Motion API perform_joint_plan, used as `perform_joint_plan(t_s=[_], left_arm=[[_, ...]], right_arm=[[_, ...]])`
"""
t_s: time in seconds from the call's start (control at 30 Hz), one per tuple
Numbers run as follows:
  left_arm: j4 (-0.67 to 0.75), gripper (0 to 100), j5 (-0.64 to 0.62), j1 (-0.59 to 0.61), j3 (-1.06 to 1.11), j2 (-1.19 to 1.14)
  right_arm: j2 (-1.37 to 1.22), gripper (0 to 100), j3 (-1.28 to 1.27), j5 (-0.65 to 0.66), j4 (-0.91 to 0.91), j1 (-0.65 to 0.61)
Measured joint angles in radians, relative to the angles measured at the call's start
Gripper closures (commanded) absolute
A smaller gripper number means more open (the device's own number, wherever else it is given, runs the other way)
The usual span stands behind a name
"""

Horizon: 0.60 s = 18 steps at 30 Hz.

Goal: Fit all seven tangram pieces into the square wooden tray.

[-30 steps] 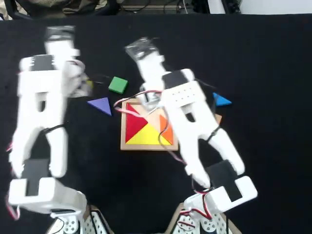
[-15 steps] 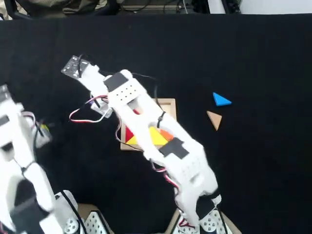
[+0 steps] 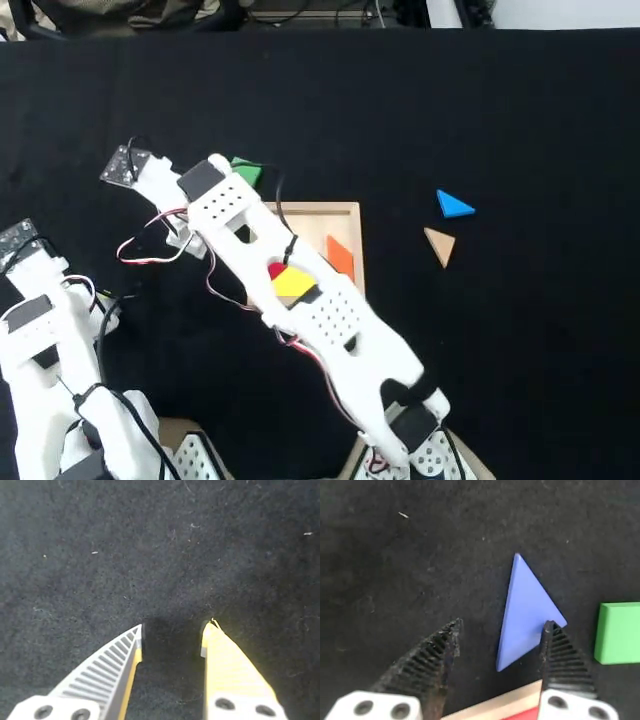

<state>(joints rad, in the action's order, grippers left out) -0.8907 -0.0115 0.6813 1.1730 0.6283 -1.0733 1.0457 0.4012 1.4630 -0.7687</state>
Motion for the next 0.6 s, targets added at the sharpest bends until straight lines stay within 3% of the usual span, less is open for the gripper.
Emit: perform_joint_plan(t_s=[0.37, 0.6], left_arm=[[0.000, 79, 0.000, 0.000, 0.000, 0.002], [0.000, 79, 0.000, 0.000, 0.000, 0.002]], right_arm=[[-0.193, 74.0, 0.503, 0.031, 0.209, 0.002], [-0.304, 74.0, 0.559, 0.103, 0.193, 0.006]])
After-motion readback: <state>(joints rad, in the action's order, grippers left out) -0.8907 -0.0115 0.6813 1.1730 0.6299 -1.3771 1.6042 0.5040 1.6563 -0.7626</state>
